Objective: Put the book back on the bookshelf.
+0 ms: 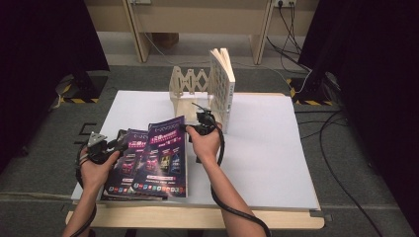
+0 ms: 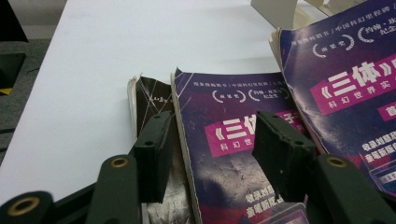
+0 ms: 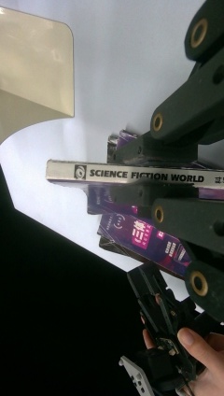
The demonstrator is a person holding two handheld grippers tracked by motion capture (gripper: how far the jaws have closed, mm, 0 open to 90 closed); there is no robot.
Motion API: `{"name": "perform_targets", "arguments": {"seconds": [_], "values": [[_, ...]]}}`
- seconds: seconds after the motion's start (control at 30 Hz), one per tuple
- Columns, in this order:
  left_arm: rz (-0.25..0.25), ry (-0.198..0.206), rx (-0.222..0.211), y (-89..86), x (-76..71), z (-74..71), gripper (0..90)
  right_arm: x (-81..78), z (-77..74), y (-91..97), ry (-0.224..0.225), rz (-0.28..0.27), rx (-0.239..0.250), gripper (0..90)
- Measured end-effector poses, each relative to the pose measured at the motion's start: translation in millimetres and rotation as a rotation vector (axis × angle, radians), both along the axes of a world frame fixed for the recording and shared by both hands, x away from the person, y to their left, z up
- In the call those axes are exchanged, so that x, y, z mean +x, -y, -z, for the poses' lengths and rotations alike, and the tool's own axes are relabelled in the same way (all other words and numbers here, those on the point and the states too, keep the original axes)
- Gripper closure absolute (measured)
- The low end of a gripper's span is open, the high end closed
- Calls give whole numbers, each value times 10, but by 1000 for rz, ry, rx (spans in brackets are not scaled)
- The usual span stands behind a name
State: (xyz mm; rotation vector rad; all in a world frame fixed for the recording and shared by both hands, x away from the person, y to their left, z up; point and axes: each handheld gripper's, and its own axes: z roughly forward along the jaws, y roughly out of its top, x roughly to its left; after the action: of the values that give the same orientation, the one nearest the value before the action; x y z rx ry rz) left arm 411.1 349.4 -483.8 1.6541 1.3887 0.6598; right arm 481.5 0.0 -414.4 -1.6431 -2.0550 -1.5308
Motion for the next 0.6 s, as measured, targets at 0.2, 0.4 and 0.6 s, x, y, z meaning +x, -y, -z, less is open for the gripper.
{"name": "perform_targets", "arguments": {"seconds": [0.2,0.4,0.6], "values": [[-22,13,-6,-35,-11,13,465,-13,-28,38,14,5,4,832],[-50,41,-16,-69,-36,42,451,-18,-77,105,27,11,1,832],[-49,51,-10,-38,-42,77,452,-40,-171,176,49,11,-7,833]]}}
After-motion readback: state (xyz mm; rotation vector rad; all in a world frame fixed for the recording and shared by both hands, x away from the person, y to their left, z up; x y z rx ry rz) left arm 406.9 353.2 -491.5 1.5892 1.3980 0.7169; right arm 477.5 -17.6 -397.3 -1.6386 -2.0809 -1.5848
